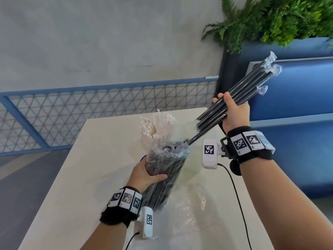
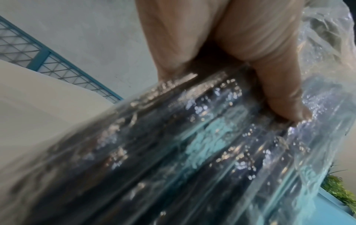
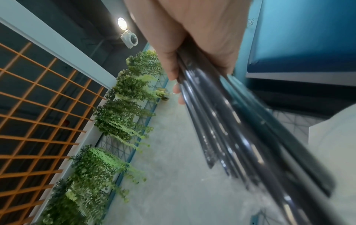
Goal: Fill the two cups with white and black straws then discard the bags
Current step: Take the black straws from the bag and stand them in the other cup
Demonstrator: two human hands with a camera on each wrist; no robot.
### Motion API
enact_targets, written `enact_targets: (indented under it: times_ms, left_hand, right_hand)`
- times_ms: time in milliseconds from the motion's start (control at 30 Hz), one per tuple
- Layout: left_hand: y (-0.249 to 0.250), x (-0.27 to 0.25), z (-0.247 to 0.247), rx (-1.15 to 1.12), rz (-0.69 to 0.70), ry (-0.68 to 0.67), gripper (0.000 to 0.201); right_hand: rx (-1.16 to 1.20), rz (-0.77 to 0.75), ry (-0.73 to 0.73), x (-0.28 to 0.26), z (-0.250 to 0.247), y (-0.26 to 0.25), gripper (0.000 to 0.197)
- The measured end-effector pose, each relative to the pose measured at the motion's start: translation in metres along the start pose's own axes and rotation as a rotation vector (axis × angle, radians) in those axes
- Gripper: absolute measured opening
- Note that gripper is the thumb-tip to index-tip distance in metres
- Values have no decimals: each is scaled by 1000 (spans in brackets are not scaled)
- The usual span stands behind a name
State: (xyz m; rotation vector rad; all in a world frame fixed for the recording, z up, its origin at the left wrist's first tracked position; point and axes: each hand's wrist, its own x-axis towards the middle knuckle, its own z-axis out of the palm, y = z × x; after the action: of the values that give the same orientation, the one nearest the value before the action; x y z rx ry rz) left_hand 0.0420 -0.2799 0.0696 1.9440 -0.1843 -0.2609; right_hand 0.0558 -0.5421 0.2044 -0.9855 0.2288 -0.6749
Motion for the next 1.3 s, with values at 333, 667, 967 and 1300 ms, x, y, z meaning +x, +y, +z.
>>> enact_targets:
  times_ms: [333,667,967,1300]
  left_hand:
    - [8,-3,0,-16,3,1,60]
    - [3,-1,-1,-11,-2,-9,62]
    - [-1,-4,1,-56,7,-5,67]
    - [-6,-7,-3,20,56,-2,82]
  right_hand:
    - [-392,-232,39,8,2,11,29]
    - [-647,-83,-104,-8,-17,71,36]
    - [-1031,-481,-692,-61,16,48,10]
    - [-1383,-256,-1244,-85,34,56,53]
